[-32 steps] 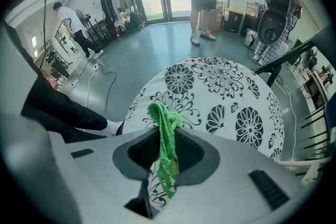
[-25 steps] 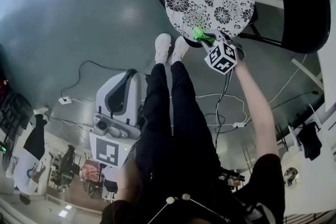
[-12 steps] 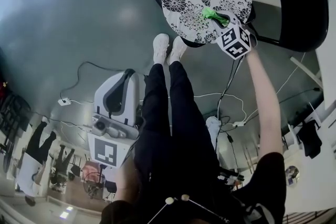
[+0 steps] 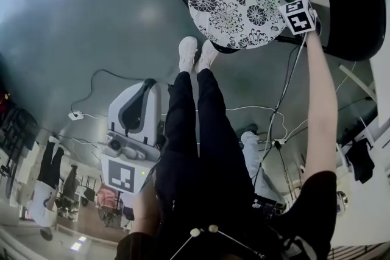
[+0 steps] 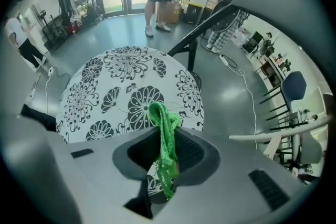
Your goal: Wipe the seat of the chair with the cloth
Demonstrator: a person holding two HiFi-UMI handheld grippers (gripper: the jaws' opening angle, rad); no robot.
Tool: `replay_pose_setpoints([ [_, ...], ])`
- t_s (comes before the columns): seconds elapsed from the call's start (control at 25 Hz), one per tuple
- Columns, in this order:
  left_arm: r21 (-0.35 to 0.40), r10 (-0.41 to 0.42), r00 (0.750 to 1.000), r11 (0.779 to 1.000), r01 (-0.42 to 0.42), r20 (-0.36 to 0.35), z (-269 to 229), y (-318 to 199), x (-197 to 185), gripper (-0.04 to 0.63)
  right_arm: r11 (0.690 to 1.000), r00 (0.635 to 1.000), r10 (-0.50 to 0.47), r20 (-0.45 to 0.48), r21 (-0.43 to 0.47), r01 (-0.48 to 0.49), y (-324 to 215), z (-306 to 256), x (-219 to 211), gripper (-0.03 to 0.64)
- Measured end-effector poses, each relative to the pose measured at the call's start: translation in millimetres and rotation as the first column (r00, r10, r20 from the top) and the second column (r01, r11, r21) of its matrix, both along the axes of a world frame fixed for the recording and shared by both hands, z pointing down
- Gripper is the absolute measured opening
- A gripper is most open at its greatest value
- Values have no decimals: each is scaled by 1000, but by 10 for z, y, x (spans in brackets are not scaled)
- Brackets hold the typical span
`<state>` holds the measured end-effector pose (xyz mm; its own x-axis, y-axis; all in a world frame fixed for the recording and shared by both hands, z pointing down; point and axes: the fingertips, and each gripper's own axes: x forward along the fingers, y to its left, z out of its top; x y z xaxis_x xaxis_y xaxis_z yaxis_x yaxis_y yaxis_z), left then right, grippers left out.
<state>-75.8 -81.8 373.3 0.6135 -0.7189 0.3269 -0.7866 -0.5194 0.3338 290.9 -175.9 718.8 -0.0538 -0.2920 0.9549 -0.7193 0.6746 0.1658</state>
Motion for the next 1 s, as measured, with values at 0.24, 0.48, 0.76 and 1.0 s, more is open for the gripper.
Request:
replay_pose_setpoints([
  [0.24,0,11,1000,1000,-11,-4,-9,-13,50,6,1000,1000,28,7,-15,-28,34,48,23,84],
  [0.48,8,13,1000,1000,-13,-6,-38,-53,70,6,1000,999,-10,47,-28,11,386,77,-160,84],
  [0.76,14,8,1000,1000,-8,-14,-70,-54,84,6,994,992,-74,104,-74,82,988,49,-445,84],
  [1.0,18,6,1000,1000,-6,-29,-101,-50,92,6,985,980,-114,163,-111,133,1498,12,-714,84],
])
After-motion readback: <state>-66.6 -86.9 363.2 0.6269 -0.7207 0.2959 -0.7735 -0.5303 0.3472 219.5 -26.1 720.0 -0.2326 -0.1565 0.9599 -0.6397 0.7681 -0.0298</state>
